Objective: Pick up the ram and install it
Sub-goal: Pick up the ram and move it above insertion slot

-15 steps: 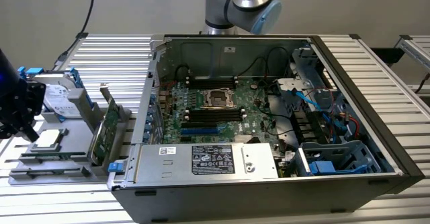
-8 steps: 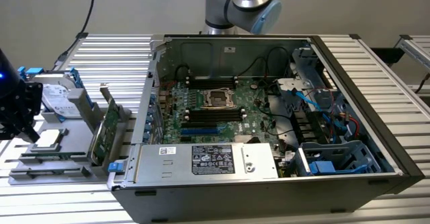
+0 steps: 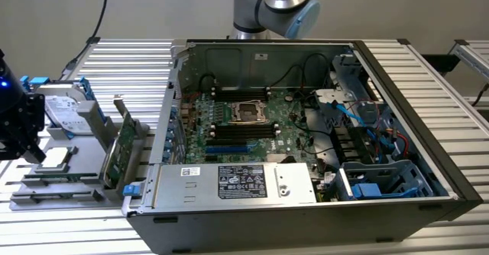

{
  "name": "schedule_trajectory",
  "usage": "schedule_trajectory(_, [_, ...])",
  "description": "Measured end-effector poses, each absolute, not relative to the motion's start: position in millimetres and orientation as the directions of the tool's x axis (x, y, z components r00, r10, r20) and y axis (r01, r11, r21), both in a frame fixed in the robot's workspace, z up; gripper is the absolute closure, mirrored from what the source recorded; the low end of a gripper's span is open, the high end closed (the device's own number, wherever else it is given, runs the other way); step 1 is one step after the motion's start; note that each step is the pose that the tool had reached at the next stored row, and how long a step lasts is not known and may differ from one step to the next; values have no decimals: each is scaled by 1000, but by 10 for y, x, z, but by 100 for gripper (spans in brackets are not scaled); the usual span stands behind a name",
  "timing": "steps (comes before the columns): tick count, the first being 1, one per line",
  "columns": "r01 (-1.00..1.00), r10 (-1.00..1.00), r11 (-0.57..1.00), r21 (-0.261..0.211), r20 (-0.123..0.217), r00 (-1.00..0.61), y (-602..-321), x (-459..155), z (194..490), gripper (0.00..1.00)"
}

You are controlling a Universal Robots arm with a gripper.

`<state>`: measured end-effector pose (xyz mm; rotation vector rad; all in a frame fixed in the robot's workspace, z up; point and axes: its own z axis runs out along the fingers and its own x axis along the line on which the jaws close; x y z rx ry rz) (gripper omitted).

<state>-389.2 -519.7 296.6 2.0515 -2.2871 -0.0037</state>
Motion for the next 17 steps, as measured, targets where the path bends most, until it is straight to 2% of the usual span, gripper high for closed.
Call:
schedule_trajectory(9, [-999,-999,-18,48,50,21,-5196,-3897,2957,88])
schedule_trajectory(11, [-999,-999,-18,48,50,21,-5196,-3897,2957,77])
schedule_trajectory(12, [-999,-999,-18,48,50,21,-5196,-3897,2958,77])
schedule_trajectory(13, [-999,-999,-18,48,50,21,-5196,-3897,2958,71])
schedule_trajectory(15, [-999,-999,-18,48,51,21,-5202,-3905,2940,71])
schedule_trajectory(16, [-999,-999,-19,48,50,21,-5206,-3922,2920,64])
schedule_trajectory(17, [-999,-999,-19,47,50,21,-5211,-3937,2903,64])
